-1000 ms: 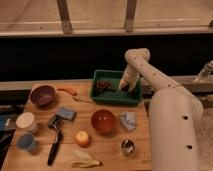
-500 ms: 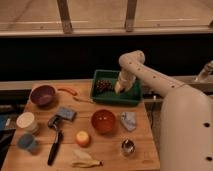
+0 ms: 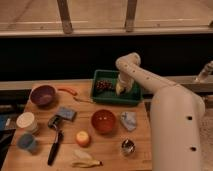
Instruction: Wipe tray with eraser
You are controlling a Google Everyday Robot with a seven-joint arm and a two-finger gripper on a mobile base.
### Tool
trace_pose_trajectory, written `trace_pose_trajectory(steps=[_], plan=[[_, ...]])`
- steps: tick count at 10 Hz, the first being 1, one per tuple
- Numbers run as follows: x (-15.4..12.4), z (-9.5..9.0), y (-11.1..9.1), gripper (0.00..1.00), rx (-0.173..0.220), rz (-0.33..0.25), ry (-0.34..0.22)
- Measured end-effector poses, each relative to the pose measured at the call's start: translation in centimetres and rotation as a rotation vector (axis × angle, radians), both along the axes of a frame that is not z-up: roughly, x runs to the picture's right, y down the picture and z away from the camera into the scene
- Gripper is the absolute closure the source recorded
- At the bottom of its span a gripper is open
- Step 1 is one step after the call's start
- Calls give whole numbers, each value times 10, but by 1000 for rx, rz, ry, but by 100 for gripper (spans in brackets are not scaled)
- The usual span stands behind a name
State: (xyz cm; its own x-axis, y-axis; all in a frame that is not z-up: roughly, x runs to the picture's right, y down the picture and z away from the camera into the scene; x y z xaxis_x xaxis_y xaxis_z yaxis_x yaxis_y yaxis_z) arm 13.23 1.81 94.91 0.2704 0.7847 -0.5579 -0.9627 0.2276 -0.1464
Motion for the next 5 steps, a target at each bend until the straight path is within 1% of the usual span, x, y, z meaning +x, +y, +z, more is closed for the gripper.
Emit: trace_pose_trajectory(steps=[1,5], plan=[[5,8,4,100,-15,14,19],[13,18,11,100,-43,36,59]])
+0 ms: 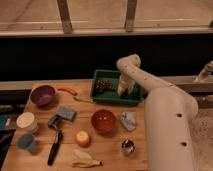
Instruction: Wipe tray with eraser
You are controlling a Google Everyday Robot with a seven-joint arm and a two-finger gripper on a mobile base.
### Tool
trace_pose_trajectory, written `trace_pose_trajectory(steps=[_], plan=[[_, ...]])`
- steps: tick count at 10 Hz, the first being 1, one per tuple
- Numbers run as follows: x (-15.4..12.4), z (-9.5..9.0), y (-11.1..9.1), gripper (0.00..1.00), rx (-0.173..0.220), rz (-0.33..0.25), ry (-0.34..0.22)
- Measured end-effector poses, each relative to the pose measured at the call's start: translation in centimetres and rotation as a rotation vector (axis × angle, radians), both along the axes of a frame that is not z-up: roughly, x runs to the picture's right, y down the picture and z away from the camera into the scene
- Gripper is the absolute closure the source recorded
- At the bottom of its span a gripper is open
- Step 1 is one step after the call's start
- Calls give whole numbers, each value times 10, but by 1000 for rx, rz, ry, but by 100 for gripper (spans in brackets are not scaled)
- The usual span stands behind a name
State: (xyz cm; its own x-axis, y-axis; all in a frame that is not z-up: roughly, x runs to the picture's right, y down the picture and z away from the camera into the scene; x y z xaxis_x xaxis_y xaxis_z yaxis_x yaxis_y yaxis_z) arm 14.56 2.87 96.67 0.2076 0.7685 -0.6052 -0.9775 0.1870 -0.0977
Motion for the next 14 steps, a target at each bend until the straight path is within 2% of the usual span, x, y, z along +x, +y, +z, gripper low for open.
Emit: trace_pose_trajectory(steps=[3,5,7,9,11,12,14], plan=[[9,7,-6,100,-8,7,45],[8,10,-12,100,-3,7,55],[-3,13,-17,100,-3,-10,44],[-27,15,-10,100,-13,-69,20],[-35,1,6,100,-19,-106,5],[-39,-12,13,100,-9,-124,3],[-29,-32,16,100,9,-126,19]])
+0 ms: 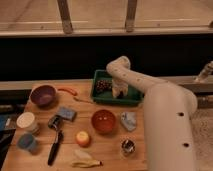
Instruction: Wipe tray with eraser
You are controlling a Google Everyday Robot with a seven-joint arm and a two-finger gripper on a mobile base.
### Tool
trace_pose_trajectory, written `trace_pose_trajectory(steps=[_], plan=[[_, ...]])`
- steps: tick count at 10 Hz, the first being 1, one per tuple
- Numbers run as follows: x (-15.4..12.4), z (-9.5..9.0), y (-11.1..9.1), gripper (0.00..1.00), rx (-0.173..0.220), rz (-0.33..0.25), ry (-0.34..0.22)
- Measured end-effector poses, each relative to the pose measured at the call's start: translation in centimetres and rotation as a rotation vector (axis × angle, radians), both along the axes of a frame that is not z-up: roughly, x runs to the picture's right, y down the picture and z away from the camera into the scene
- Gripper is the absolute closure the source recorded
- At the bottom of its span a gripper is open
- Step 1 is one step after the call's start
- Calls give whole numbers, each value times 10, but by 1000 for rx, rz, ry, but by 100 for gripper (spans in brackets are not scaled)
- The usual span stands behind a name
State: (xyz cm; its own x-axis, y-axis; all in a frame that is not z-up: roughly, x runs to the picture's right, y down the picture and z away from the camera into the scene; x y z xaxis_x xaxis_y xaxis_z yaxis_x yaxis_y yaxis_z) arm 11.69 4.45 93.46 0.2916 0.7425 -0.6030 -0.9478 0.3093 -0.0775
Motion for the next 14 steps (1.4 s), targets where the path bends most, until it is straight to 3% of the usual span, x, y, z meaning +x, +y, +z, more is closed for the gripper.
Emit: trace_pose_trajectory(steps=[2,6,10,14], plan=[[24,-11,-1,100,11,18,42],[31,18,-21,100,-7,53,78],[11,32,-33,100,-18,34,75],[-19,2,-16,100,11,-35,16]])
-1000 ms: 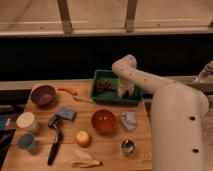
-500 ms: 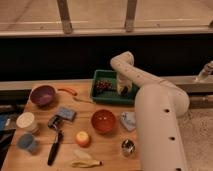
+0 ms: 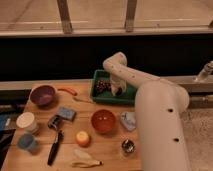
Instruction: Wipe tray with eraser
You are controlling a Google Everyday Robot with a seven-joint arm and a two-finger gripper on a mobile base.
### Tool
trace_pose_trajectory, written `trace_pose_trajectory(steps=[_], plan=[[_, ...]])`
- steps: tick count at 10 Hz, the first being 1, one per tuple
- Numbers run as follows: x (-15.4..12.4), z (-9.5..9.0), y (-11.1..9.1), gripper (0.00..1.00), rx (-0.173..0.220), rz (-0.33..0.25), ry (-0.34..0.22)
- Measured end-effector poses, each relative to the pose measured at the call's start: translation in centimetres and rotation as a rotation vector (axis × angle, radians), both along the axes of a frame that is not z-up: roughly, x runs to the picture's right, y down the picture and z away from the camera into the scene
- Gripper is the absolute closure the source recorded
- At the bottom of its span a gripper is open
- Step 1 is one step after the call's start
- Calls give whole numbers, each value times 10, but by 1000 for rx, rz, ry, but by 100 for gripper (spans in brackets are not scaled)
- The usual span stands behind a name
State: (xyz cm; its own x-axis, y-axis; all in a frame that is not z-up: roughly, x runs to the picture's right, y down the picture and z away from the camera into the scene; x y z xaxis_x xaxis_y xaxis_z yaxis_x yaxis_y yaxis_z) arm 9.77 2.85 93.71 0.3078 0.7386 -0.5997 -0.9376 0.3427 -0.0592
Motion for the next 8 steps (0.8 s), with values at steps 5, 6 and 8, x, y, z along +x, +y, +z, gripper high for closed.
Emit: trace_pose_trajectory(steps=[5,6,8], plan=[[32,-22,3,100,48,49,30],[45,-19,-6,100,61,72,48],[57,-9,-27,100,77,104,57]])
